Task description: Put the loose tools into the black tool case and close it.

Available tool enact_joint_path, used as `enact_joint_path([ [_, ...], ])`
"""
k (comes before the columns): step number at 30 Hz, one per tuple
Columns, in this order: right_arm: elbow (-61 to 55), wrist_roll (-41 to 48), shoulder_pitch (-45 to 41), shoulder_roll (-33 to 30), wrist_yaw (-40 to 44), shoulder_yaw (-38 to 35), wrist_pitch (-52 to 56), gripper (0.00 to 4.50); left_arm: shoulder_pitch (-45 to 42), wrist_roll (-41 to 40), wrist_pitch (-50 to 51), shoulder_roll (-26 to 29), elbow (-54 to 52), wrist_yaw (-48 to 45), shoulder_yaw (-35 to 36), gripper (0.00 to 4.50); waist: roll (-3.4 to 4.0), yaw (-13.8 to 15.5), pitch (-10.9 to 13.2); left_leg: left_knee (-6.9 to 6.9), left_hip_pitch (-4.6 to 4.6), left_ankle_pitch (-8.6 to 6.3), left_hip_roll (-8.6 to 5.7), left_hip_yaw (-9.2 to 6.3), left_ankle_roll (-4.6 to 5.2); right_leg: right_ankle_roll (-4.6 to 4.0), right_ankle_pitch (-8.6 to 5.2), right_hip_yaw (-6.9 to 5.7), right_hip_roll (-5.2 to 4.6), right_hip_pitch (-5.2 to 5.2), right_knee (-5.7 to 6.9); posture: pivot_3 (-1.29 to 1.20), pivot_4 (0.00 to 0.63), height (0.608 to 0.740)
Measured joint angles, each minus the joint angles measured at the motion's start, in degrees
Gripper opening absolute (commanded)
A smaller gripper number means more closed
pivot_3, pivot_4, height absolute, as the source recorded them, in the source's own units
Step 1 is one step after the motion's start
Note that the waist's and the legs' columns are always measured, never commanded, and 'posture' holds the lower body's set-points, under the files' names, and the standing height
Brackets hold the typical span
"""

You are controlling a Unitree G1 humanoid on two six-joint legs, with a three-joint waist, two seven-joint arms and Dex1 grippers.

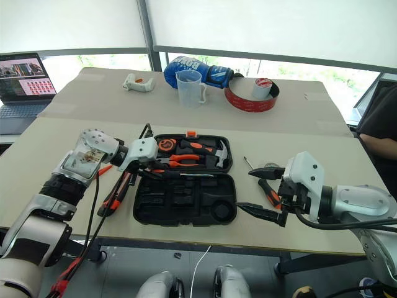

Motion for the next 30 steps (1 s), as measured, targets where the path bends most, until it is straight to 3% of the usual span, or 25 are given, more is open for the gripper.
enact_joint_path([
  [9, -0.10, 0.00, -0.09, 0.34, -0.77, 0.12, -0.01, 4.50, -0.01, 1.58, 0.99, -0.35, 0.13, 0.56, -0.26, 0.89, 0.00, 0.02, 0.00, 0.07, -0.03, -0.01, 0.00, -0.04, 0.02, 0.01, 0.00, -0.03, 0.03, 0.02, 0.01, 0.00, 0.150, 0.714],
  [11, -0.10, -0.01, -0.13, 0.39, -0.78, 0.27, -0.01, 4.50, -0.01, 1.68, 1.13, -0.53, 0.13, 0.54, -0.22, 1.89, 0.00, 0.01, 0.00, 0.11, -0.03, -0.02, 0.00, -0.05, 0.04, 0.01, 0.00, -0.03, 0.03, 0.03, 0.02, 0.00, 0.150, 0.714],
  [18, -0.08, -0.04, -0.27, 0.76, -0.87, 0.65, -0.01, 4.50, -0.02, 0.28, 3.69, -0.75, -0.13, -0.69, 0.23, 4.28, 0.00, 0.00, 0.00, 0.15, -0.05, -0.03, 0.01, -0.07, 0.06, 0.02, 0.01, -0.04, 0.03, 0.04, 0.03, 0.00, 0.150, 0.714],
  [19, -0.08, -0.04, -0.27, 0.87, -0.89, 0.70, -0.01, 4.50, -0.03, 0.12, 3.87, -0.75, -0.18, -0.76, 0.24, 4.41, 0.00, 0.00, 0.00, 0.15, -0.05, -0.03, 0.00, -0.07, 0.06, 0.02, 0.01, -0.04, 0.03, 0.04, 0.03, 0.00, 0.150, 0.714],
  [30, -0.08, -0.06, -0.64, 1.62, -1.36, 1.38, -0.02, 4.50, -0.47, -0.10, 6.32, -0.63, -1.54, -0.61, 0.52, 4.41, 0.00, 0.00, 0.00, 0.19, -0.05, -0.03, 0.00, -0.07, 0.06, 0.02, 0.01, -0.04, 0.06, 0.04, 0.05, 0.00, 0.150, 0.714],
])
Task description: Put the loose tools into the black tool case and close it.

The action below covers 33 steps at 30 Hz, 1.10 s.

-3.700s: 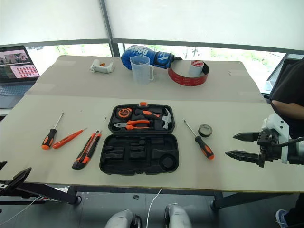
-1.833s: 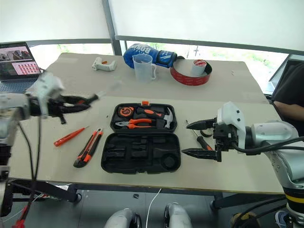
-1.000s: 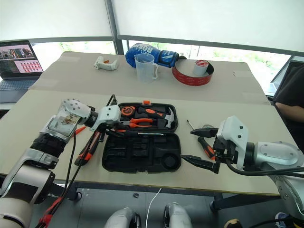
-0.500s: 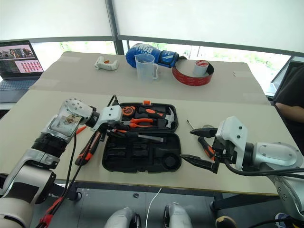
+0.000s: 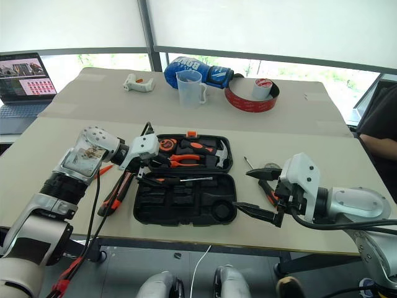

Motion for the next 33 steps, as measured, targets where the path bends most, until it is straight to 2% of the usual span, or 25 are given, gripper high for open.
enact_joint_path([
  [2, 0.02, 0.00, -0.12, 0.05, -0.05, 0.12, 0.00, 4.50, -0.18, -0.04, 0.07, -1.06, 0.27, 0.72, 0.01, 3.90, 0.00, 0.03, 0.00, 0.01, -0.01, 0.00, 0.00, 0.00, 0.00, 0.00, 0.00, 0.00, 0.00, 0.01, 0.00, 0.00, 0.150, 0.714],
  [3, 0.02, 0.00, -0.14, 0.06, -0.05, 0.18, 0.00, 4.50, -0.32, -0.18, 0.18, -1.50, 0.33, 0.56, 0.01, 3.80, 0.00, 0.03, 0.00, 0.02, -0.02, 0.00, -0.01, 0.00, 0.01, 0.01, 0.00, -0.01, 0.01, 0.01, 0.00, 0.00, 0.150, 0.714],
  [9, 0.19, -0.14, -0.25, 0.14, -0.25, 0.93, -0.01, 4.50, -0.94, -0.78, -0.33, -2.05, 0.55, -0.61, -0.10, 1.51, 0.00, -0.08, 0.00, 0.06, -0.01, -0.01, 0.00, 0.00, 0.03, 0.01, 0.01, 0.00, 0.05, 0.01, 0.01, 0.00, 0.150, 0.714],
  [10, 0.20, -0.14, -0.25, 0.14, -0.42, 1.04, -0.01, 4.50, -0.94, -0.64, -0.51, -2.13, 0.82, -0.55, -0.14, 1.27, 0.00, -0.07, 0.00, 0.06, -0.01, -0.01, 0.00, 0.00, 0.03, 0.01, 0.01, 0.00, 0.05, 0.01, 0.02, 0.00, 0.150, 0.714],
  [13, 0.21, -0.13, -0.33, 0.14, -0.59, 1.13, -0.01, 4.50, -0.94, -0.01, -1.27, -2.30, 1.72, -0.51, -0.32, 0.16, 0.00, -0.04, 0.00, 0.10, -0.03, -0.02, 0.00, 0.00, 0.03, 0.01, 0.01, 0.00, 0.06, 0.01, 0.02, 0.00, 0.150, 0.714],
  [20, 0.61, -0.13, -0.52, 0.14, -0.65, 1.20, -0.01, 4.50, -0.08, 3.33, -6.08, -3.41, 2.35, 1.69, -2.89, 0.07, 0.02, 0.05, -0.01, 0.12, 0.04, -0.04, -0.01, -0.02, 0.07, 0.02, 0.02, 0.00, 0.03, 0.10, 0.01, 0.00, 0.150, 0.714],
  [25, 0.66, -1.10, -0.14, 0.14, -0.79, 1.29, -0.18, 4.50, 0.89, 4.91, -10.34, -3.49, 1.65, 3.31, -3.67, 0.07, 0.06, 0.08, -0.04, 0.07, 0.69, -0.18, 0.01, -0.08, 0.28, 0.11, -0.04, -0.01, -0.19, 0.74, -0.08, 0.00, 0.150, 0.714],
  [28, 1.47, -2.82, 1.53, 0.11, -1.61, 1.20, -0.21, 4.50, 0.69, 4.96, -11.45, -4.05, 2.98, 4.89, -3.23, 0.07, 0.12, 0.07, -0.08, 0.07, 0.73, -0.33, -0.01, -0.08, 0.51, 0.27, 0.02, 0.03, -0.25, 0.79, -0.08, 0.00, 0.150, 0.714],
  [31, 3.24, -4.71, 3.99, 0.09, -3.05, 0.67, 0.02, 4.50, 0.63, 2.51, -7.62, -4.13, 4.04, 4.59, -0.92, 0.79, 0.11, -0.01, -0.08, 0.18, 0.58, -0.33, -0.01, -0.08, 0.52, 0.32, 0.05, 0.02, -0.23, 0.71, -0.08, 0.00, 0.150, 0.714],
  [33, 5.71, -6.07, 5.71, 0.11, -4.81, -0.21, 0.79, 4.50, 0.42, -1.87, -3.01, -3.65, 3.34, 2.50, 2.47, 1.50, 0.11, -0.07, -0.08, 0.32, 0.44, -0.31, 0.03, -0.08, 0.49, 0.32, 0.05, 0.01, -0.21, 0.62, -0.06, 0.00, 0.150, 0.714],
])
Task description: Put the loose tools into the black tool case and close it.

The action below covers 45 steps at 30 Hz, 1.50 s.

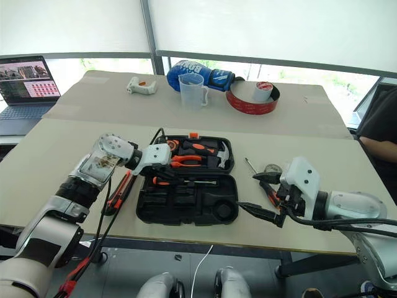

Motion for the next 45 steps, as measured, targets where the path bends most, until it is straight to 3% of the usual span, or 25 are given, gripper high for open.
enact_joint_path([
  [7, 7.79, -5.81, 1.07, 3.70, -6.44, 1.13, 0.29, 4.50, 0.64, -16.28, 16.49, 5.03, -17.33, -5.34, 10.22, 4.06, 0.06, -0.12, -0.02, 0.05, -0.06, 0.03, -0.04, 0.01, -0.06, 0.08, -0.05, 0.04, 0.00, -0.03, 0.01, 0.00, 0.150, 0.714],
  [9, 10.25, -7.88, 0.51, 5.17, -8.10, 3.17, 0.30, 4.50, 2.44, -18.92, 20.04, 5.73, -21.90, -5.10, 10.81, 4.47, 0.09, -0.10, -0.03, 0.04, 0.05, 0.02, -0.05, 0.01, -0.06, 0.11, -0.07, 0.08, 0.01, 0.05, 0.01, 0.00, 0.150, 0.714],
  [14, 18.45, -11.75, -3.63, 10.56, -12.27, 7.01, 0.30, 4.50, 5.66, -24.95, 25.39, 6.07, -29.64, -3.52, 11.64, 4.47, 0.12, -0.31, -0.01, 0.04, 0.05, 0.03, -0.05, 0.01, -0.06, 0.13, -0.06, 0.12, 0.03, 0.05, 0.03, 0.00, 0.150, 0.714],
  [17, 19.67, -12.49, -4.46, 11.94, -13.07, 7.39, -0.06, 3.76, 5.87, -26.28, 25.45, 6.42, -31.43, -2.76, 12.06, 4.50, 0.14, -0.34, -0.03, 0.03, 0.09, 0.03, -0.04, 0.01, -0.07, 0.13, -0.05, 0.13, 0.04, 0.07, 0.02, 0.00, 0.150, 0.714],
  [25, 16.91, -15.34, -3.45, 14.60, -17.78, 8.06, -1.55, 1.05, 7.77, -27.24, 24.82, 9.17, -31.82, -1.96, 12.06, 4.50, 0.20, -0.48, -0.02, 0.02, 0.14, 0.02, -0.06, 0.02, -0.09, 0.14, -0.05, 0.16, 0.02, 0.11, 0.02, 0.00, 0.150, 0.714],
  [31, 12.64, -11.70, -6.88, 11.26, -14.18, 5.26, 0.77, 1.05, 13.13, -26.13, 21.24, 15.30, -31.94, -3.41, 12.18, 4.50, 0.53, -1.24, 0.18, 0.01, 0.12, 0.01, -0.05, 0.05, -0.11, 0.14, -0.05, 0.21, 0.02, 0.04, 0.02, 0.00, 0.150, 0.714],
  [35, 12.51, -8.31, -15.97, 4.96, -2.56, 6.08, -1.17, 1.05, 17.30, -25.01, 17.85, 20.67, -32.47, -5.63, 13.15, 4.50, 0.69, -1.27, 0.28, -0.18, 0.19, 0.02, -0.02, 0.02, -0.15, 0.05, -0.10, 0.14, 0.04, 0.03, -0.02, 0.00, 0.150, 0.714],
  [40, 18.72, -12.22, -29.92, 5.95, 11.88, 21.68, -9.15, 1.05, 21.47, -25.00, 16.84, 23.49, -34.04, -6.20, 14.52, 4.50, 0.71, -1.48, 0.32, -0.39, 0.24, 0.06, -0.04, 0.07, -0.21, 0.01, -0.12, 0.15, 0.06, 0.00, -0.06, 0.00, 0.150, 0.714],
  [45, 27.68, -21.24, -37.84, 10.62, 17.87, 33.30, -19.23, 1.05, 23.53, -25.02, 16.37, 23.79, -35.64, -5.03, 15.10, 4.50, 0.74, -0.88, 0.37, -0.33, 0.10, 0.06, -0.12, 0.11, -0.21, 0.01, -0.14, 0.06, 0.10, -0.08, -0.03, 0.00, 0.150, 0.714],
])
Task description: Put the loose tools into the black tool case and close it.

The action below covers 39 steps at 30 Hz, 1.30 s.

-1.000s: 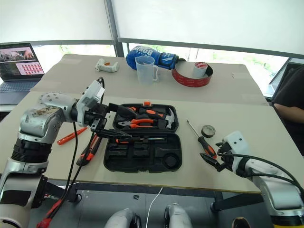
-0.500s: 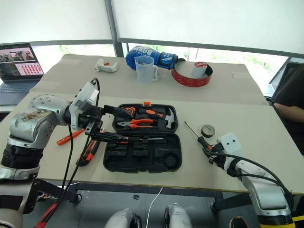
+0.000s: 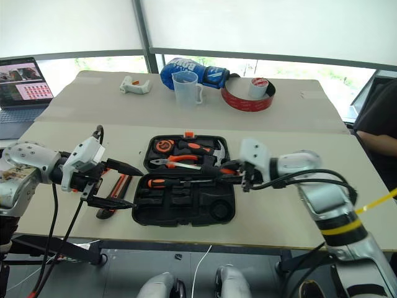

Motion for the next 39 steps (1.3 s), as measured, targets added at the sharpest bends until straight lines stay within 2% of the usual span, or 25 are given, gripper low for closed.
enact_joint_path([
  [6, 4.94, -4.97, -1.02, 1.81, 1.85, 3.20, -5.78, 1.05, 0.92, -0.02, 0.21, 0.14, -1.17, 1.93, 0.29, 4.50, 0.01, 0.34, 0.00, 0.44, -0.74, -0.02, -0.05, 0.00, 0.05, 0.10, 0.04, -0.06, -0.05, -0.48, 0.11, 0.00, 0.150, 0.714],
  [15, 4.94, -5.94, 0.18, 0.91, 3.42, 3.06, -6.27, 1.05, 1.13, -0.13, 0.27, 0.26, -1.36, 3.07, 0.69, 4.50, 0.01, -0.07, 0.01, 0.47, -0.68, -0.01, 0.00, 0.00, 0.04, 0.11, 0.03, -0.04, -0.03, -0.49, 0.19, 0.00, 0.150, 0.714],
  [17, 4.92, -5.98, 0.43, 1.12, 3.39, 3.06, -5.90, 2.07, 1.12, -0.13, 0.27, 0.26, -1.36, 3.15, 0.71, 4.50, 0.02, -0.20, 0.01, 0.47, -0.68, -0.01, 0.00, 0.01, 0.04, 0.11, 0.03, -0.02, -0.03, -0.50, 0.22, 0.00, 0.150, 0.714],
  [24, 4.77, -6.18, 0.09, 2.30, 2.94, 2.01, -1.89, 4.41, 0.33, -0.11, 0.29, 0.12, -1.34, 3.66, 0.69, 4.50, 0.02, -0.41, 0.00, 0.48, -0.59, -0.01, -0.02, 0.04, 0.03, 0.08, 0.00, 0.04, -0.04, -0.50, 0.42, 0.00, 0.150, 0.714],
  [25, 4.76, -6.09, 0.09, 2.51, 2.84, 1.72, -1.17, 4.49, 0.32, -0.11, 0.30, 0.12, -1.34, 3.67, 0.69, 4.50, 0.01, -0.42, 0.01, 0.48, -0.59, -0.01, -0.02, 0.05, 0.03, 0.07, 0.00, 0.04, -0.04, -0.51, 0.44, 0.00, 0.150, 0.714],
  [29, 4.30, -4.79, 0.08, 3.44, 2.62, 0.99, 1.10, 4.49, 0.26, -0.11, 0.32, 0.12, -1.34, 3.67, 0.68, 4.50, 0.01, -0.45, 0.01, 0.48, -0.60, -0.01, -0.02, 0.05, 0.03, 0.06, 0.00, 0.05, -0.04, -0.54, 0.47, 0.00, 0.150, 0.714],
  [32, 4.09, -3.12, -1.10, 6.05, 1.42, -0.29, 4.09, 3.73, -0.40, -0.11, 0.34, 0.00, -1.29, 3.70, 0.52, 4.50, 0.02, -0.53, 0.01, 0.49, -0.60, 0.00, -0.02, 0.06, 0.01, 0.06, 0.00, 0.06, -0.03, -0.56, 0.51, 0.00, 0.150, 0.714],
  [39, 4.11, -3.94, -2.26, 9.24, 0.33, 0.77, 4.71, 1.30, -0.84, -0.08, 0.33, -0.38, -1.25, 4.25, 0.13, 4.50, 0.02, -0.48, 0.01, 0.49, -0.63, 0.00, -0.04, 0.06, 0.01, 0.04, -0.01, 0.04, -0.04, -0.57, 0.52, 0.00, 0.150, 0.714],
])
